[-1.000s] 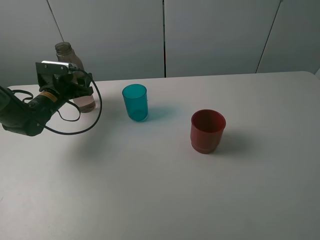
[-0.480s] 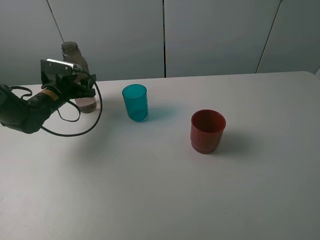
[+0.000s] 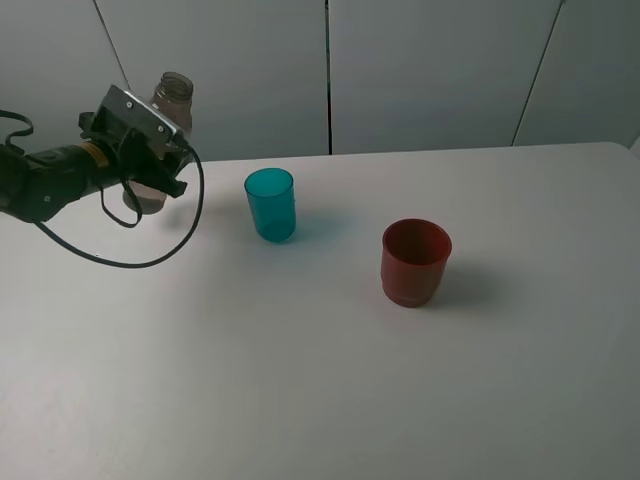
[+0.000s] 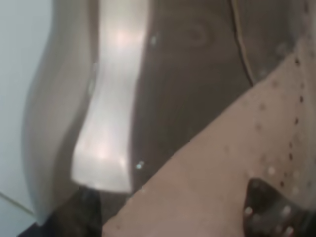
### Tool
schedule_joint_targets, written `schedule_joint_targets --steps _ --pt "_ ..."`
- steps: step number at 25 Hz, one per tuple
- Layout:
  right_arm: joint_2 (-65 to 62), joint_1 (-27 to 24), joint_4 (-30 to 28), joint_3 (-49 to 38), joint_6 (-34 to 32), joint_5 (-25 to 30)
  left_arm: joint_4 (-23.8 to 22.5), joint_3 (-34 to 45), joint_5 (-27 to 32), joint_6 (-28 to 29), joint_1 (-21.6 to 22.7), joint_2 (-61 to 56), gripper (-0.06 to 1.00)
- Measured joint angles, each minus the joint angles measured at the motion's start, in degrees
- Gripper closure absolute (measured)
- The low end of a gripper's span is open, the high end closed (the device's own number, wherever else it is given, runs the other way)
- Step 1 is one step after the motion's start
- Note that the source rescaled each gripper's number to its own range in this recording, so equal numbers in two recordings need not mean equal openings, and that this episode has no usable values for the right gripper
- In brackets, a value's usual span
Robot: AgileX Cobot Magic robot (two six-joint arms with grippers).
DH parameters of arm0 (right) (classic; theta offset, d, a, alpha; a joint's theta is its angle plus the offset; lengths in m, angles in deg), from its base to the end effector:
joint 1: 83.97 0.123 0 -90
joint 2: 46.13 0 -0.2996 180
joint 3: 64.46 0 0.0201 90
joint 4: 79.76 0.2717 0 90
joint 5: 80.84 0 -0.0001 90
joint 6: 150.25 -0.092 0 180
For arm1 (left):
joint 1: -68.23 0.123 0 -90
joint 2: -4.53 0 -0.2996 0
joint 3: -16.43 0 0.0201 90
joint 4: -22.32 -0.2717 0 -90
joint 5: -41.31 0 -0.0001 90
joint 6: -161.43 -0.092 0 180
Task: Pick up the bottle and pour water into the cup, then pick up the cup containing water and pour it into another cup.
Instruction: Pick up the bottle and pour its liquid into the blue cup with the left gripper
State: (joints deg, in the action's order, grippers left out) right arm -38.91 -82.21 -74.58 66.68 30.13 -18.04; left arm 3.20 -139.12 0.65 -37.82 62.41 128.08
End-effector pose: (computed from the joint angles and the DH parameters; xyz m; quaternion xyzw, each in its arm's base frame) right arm -0.0029 0.0073 0.2847 -0.0187 0.8600 0.0512 0.5073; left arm 0.4075 -0.0612 0.1237 0.3341 0.7396 0.0559 0.5817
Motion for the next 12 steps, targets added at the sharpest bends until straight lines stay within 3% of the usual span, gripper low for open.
schedule_joint_targets --steps 9,12 --pt "0.0 0.0 0.0 0.0 0.0 0.0 -0.6 -0.1 9.8 -16.0 -7.2 -0.6 0.88" --pt "0.0 0.0 0.0 0.0 0.0 0.0 -0.4 -0.1 11.9 -18.7 -8.4 -0.6 0.88"
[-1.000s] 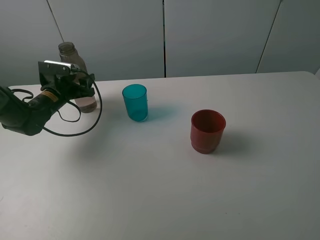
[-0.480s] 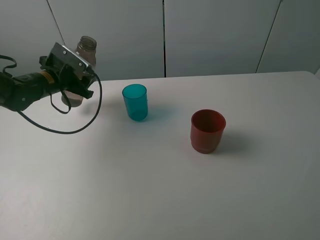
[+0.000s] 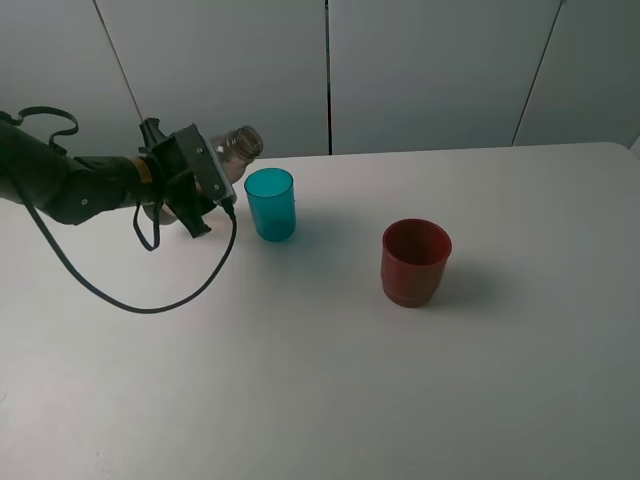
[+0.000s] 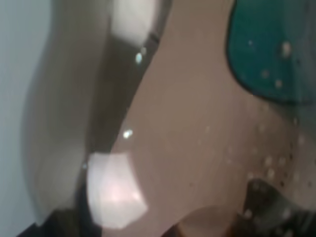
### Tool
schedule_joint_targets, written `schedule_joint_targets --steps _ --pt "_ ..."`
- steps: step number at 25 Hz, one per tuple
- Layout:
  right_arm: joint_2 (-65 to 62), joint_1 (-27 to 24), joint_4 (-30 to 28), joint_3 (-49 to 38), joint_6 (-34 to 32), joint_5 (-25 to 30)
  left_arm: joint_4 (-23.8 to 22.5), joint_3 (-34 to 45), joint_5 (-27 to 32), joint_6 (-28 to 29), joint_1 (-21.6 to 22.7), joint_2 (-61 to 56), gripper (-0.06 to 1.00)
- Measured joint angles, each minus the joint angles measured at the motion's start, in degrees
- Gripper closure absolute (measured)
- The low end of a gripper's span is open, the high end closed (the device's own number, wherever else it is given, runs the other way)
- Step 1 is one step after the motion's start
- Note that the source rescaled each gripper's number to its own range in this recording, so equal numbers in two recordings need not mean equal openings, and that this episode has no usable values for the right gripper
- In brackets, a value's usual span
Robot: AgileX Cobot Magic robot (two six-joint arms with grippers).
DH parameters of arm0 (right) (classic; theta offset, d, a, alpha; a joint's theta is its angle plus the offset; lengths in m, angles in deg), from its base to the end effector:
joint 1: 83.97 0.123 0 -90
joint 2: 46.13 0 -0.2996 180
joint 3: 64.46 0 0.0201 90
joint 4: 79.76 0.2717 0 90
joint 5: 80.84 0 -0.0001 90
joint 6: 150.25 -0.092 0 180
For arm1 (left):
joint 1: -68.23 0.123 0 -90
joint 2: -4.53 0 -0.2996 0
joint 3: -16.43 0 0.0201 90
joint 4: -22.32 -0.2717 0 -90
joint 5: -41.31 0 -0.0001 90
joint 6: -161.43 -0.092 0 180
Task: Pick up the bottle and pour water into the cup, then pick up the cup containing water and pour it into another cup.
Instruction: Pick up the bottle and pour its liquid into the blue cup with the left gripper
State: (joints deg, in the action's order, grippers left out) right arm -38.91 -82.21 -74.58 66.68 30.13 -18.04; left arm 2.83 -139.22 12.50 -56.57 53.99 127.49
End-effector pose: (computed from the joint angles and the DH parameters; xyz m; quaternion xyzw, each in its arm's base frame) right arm -0.0029 0.0073 0.2847 -0.0187 0.8600 0.0512 0.5073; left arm 0.3892 -0.1140 0.1112 0.5248 0.6860 0.1093 0.4919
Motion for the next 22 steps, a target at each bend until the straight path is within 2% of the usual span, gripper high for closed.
schedule_joint_targets --steps 16,22 --pt "0.0 0.0 0.0 0.0 0.0 0.0 3.3 -0.5 4.9 -7.4 -0.7 -2.2 0.88" --pt "0.0 0.0 0.0 0.0 0.0 0.0 3.4 -4.7 11.9 -15.6 -0.7 -2.3 0.88"
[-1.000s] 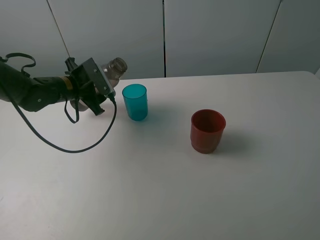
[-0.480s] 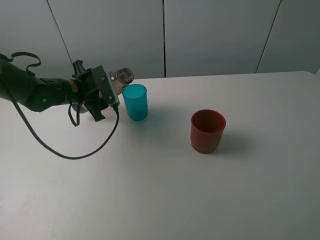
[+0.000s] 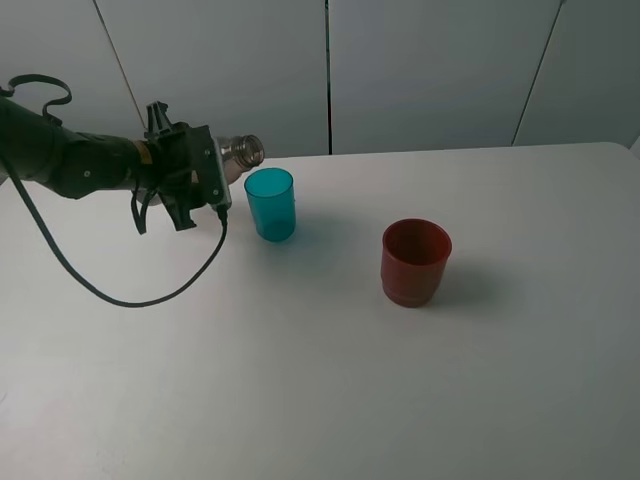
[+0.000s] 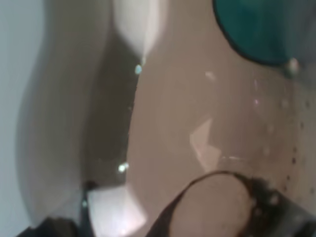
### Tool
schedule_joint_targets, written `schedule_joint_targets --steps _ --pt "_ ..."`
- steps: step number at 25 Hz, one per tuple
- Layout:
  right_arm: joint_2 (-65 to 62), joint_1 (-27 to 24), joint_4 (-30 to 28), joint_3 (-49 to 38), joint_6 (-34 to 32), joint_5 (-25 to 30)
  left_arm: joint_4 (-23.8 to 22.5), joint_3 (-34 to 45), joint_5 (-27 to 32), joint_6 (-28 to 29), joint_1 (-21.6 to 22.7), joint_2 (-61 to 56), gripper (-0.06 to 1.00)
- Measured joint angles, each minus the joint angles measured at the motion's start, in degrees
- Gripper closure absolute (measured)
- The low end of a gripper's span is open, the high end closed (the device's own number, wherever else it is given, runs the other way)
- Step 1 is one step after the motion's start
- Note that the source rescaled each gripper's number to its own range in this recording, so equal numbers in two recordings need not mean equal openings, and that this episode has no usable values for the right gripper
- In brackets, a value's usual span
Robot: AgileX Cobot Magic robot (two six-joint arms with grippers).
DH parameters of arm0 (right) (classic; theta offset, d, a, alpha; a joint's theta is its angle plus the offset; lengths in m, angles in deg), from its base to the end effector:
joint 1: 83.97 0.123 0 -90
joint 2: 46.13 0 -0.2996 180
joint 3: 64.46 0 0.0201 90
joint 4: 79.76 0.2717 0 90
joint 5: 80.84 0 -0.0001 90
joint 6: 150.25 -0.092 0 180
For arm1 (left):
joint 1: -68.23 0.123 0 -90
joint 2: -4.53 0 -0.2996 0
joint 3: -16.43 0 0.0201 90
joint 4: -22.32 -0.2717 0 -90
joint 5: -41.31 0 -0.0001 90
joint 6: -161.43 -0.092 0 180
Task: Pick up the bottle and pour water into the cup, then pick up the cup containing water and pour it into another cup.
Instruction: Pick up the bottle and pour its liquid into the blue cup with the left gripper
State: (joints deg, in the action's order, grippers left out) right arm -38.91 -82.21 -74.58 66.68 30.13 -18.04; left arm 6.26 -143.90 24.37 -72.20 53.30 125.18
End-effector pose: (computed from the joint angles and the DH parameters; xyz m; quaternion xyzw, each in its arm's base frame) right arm -0.0029 0.0073 0.2847 -0.0187 0.8600 0.0512 0.5073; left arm 0.4016 -0.1147 0.1331 0.6042 0.6432 0.1816 0.4339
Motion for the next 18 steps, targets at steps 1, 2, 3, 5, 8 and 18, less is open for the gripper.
schedule_joint_targets --steps 1,2,3,5,8,18 --pt "0.0 0.0 0.0 0.0 0.0 0.0 0.0 -1.0 1.1 -0.8 0.0 0.0 0.88" --pt "0.0 0.0 0.0 0.0 0.0 0.0 0.0 -1.8 1.9 -1.3 0.0 0.0 0.88" --pt "0.0 0.0 0.0 0.0 0.0 0.0 -0.4 -2.7 2.8 -1.6 0.0 0.0 0.88" --pt "0.0 0.0 0.0 0.0 0.0 0.0 -1.4 -4.3 4.3 -2.0 0.0 0.0 0.88" --pt "0.0 0.0 0.0 0.0 0.0 0.0 -3.7 -6.0 6.2 -3.5 0.0 0.0 0.88" --pt "0.0 0.0 0.0 0.0 0.0 0.0 -7.7 -7.2 8.5 -6.2 0.0 0.0 0.88"
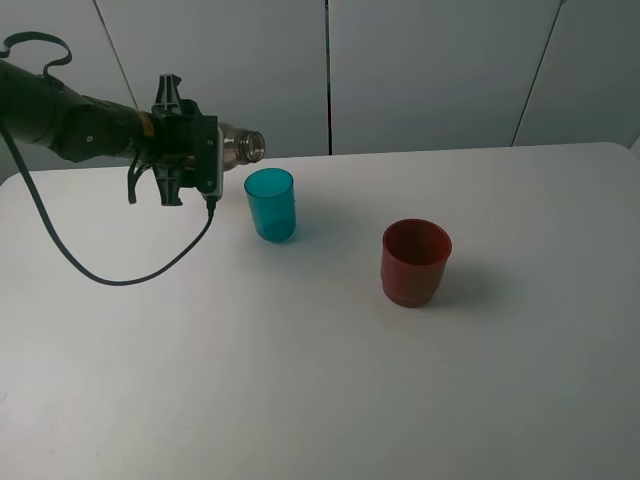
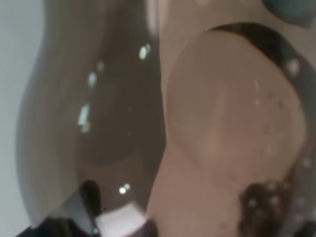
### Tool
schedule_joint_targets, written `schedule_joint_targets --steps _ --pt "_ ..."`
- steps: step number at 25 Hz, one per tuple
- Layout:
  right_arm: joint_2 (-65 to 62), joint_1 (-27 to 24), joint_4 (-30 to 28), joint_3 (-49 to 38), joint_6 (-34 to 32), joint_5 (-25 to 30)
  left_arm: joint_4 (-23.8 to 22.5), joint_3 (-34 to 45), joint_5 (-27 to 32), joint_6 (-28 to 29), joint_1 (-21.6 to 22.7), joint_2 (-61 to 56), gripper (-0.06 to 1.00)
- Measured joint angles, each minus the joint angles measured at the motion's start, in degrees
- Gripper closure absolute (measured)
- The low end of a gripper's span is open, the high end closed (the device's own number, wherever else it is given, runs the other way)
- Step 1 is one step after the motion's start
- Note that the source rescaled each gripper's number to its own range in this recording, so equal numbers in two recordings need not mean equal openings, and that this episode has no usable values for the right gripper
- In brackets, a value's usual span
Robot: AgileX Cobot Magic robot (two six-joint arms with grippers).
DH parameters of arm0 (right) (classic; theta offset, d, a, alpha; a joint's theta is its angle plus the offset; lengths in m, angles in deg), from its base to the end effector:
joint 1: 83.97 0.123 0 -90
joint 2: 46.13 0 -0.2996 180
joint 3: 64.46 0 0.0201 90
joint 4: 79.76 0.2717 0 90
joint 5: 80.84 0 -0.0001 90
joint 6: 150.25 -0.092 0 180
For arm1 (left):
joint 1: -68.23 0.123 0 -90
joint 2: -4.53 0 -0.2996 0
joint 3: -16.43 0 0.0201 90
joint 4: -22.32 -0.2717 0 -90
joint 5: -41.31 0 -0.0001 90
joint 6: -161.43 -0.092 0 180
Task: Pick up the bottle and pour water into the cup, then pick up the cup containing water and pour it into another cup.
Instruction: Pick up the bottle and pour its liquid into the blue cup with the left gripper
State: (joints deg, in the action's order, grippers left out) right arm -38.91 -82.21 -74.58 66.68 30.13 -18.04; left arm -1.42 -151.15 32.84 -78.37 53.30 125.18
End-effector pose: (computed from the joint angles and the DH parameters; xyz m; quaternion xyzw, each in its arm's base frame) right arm -0.0029 0.0073 0.2847 -0.0187 0.8600 0.0512 0.5073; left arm 0.4236 -0.1186 0.1567 0.6802 0.5708 0.2362 0.3946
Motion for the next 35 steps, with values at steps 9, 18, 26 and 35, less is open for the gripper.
schedule_joint_targets --steps 9,18,26,35 --pt "0.0 0.0 0.0 0.0 0.0 0.0 -4.1 0.0 2.2 -1.9 0.5 0.0 0.88" --pt "0.0 0.0 0.0 0.0 0.0 0.0 -5.0 0.0 2.4 -3.4 0.6 0.0 0.88" --pt "0.0 0.0 0.0 0.0 0.0 0.0 -5.1 0.0 1.4 -4.9 0.6 -0.8 0.88" --pt "0.0 0.0 0.0 0.0 0.0 0.0 -7.5 -3.2 1.0 -5.1 0.7 -1.1 0.88"
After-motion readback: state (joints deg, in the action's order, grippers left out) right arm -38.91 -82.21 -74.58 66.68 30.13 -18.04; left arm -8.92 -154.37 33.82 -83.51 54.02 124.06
